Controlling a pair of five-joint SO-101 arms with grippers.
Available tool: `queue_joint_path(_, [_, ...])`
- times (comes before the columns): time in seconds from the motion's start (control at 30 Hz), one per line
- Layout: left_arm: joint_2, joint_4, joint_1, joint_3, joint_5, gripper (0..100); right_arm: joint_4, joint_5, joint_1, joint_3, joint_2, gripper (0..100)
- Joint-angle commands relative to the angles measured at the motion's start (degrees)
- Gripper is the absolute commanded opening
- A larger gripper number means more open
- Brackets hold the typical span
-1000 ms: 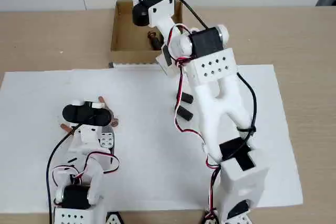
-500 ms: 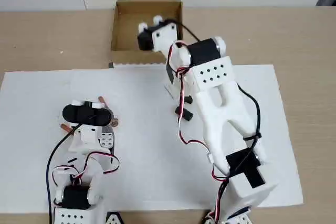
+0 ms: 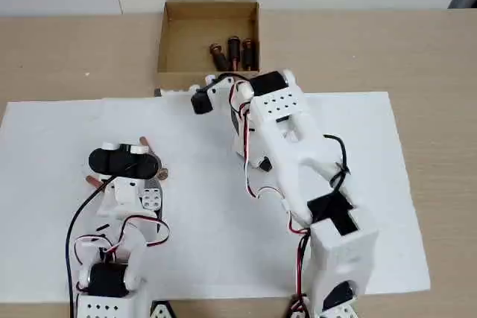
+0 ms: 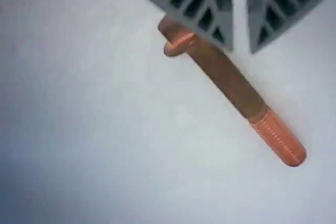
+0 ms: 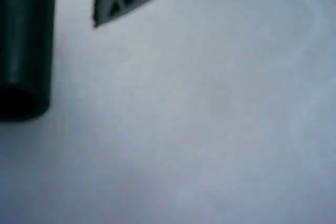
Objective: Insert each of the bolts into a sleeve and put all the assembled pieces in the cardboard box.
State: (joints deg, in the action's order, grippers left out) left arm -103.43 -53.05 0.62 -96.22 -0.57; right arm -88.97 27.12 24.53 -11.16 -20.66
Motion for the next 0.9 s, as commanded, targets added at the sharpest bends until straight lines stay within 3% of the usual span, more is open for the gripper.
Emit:
queue_joint_path(0.0, [-0.6, 1.1, 0.3, 0.3, 0.4, 1, 2.2, 1.8, 0.0, -0.3, -0.9, 15.1])
queue_joint_path(0.33, [-0.6, 1.1, 0.3, 0.3, 0.4, 1, 3.3, 4.7, 0.0, -0.2, -9.0, 14.1])
queue_joint_path(0.47, [-0.6, 1.1, 0.3, 0.3, 0.4, 1, 4.4, 4.7, -0.2, -0.2, -11.2, 2.7])
queue_joint_path(0.67, [-0.6, 1.1, 0.3, 0.3, 0.4, 1, 5.4, 4.6, -2.0, -0.7, -10.7, 1.3])
queue_joint_path(0.87, [-0.6, 1.1, 0.2, 0.3, 0.4, 1, 2.7, 4.0, -1.9, -1.2, -0.9, 1.3])
